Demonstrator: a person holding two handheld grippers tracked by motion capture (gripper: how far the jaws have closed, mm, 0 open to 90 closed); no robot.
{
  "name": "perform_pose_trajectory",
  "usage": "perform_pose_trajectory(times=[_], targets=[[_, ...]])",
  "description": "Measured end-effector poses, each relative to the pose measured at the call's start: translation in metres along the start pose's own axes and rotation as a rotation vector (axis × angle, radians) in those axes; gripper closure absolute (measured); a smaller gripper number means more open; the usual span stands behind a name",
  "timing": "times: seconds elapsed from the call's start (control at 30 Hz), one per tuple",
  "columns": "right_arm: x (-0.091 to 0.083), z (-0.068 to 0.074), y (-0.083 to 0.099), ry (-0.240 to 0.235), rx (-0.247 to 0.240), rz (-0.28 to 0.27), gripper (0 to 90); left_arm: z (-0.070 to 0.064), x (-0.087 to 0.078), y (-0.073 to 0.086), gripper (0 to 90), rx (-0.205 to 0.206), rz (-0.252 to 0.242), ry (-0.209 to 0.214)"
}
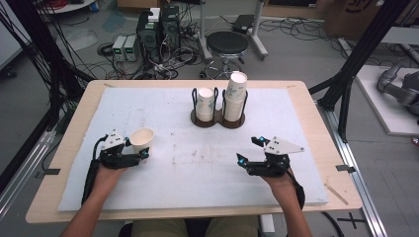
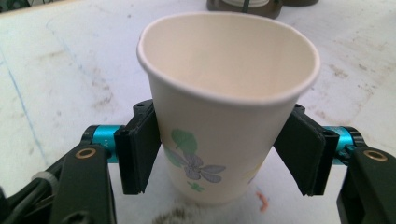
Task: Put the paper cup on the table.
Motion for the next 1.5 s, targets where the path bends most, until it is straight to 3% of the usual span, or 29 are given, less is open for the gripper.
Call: perform_pose_trajectory(times=[0.13,0.3,0.4,0.43,0.57,0.8,0.97,1.3,1.5], targets=[[0.000,-0.001,-0.001,-0.003,-0.001,-0.003,22.1,-0.001,-0.004,0.004,34.1,-0.028,0.027,0.006],[0.001,-0.001,-0.001,-0.005,-0.002,-0.003,22.1,-0.004,-0.004,0.004,30.3,-0.031,0.026,0.009],[0.002,-0.001,-0.001,-0.010,0.003,-0.001,22.1,-0.003,-0.008,0.001,13.4,-0.096,-0.011,-0.014],[0.002,-0.002,-0.002,-0.006,-0.002,-0.003,22.1,-0.004,-0.011,-0.001,13.3,-0.112,-0.025,-0.015],[0.002,-0.003,-0.001,-0.006,-0.001,0.001,22.1,-0.005,-0.027,-0.003,13.3,-0.113,-0.068,0.003],[0.001,-0.004,0.001,0.004,0.001,0.009,22.1,-0.007,-0.065,-0.007,13.8,-0.070,-0.252,0.005],[-0.001,-0.008,0.003,0.022,0.025,0.008,22.1,-0.004,-0.073,-0.007,13.8,-0.099,-0.350,0.020],[-0.015,-0.012,0.010,0.047,0.044,0.000,22.0,-0.001,-0.081,-0.010,13.8,-0.077,-0.415,-0.028],[-0.024,-0.012,0.015,0.070,0.064,0.004,22.1,0.001,-0.085,-0.008,14.3,-0.081,-0.419,-0.027]])
Point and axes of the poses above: each handheld gripper's, and its own axes: x roughly forward along the jaws, y roughly out of its underside, z roughly to its left, the point moved 2 cm from there along x, roughly forward along the jaws, and after that the axes turned 7 degrees about x, right-handed, at the moved point
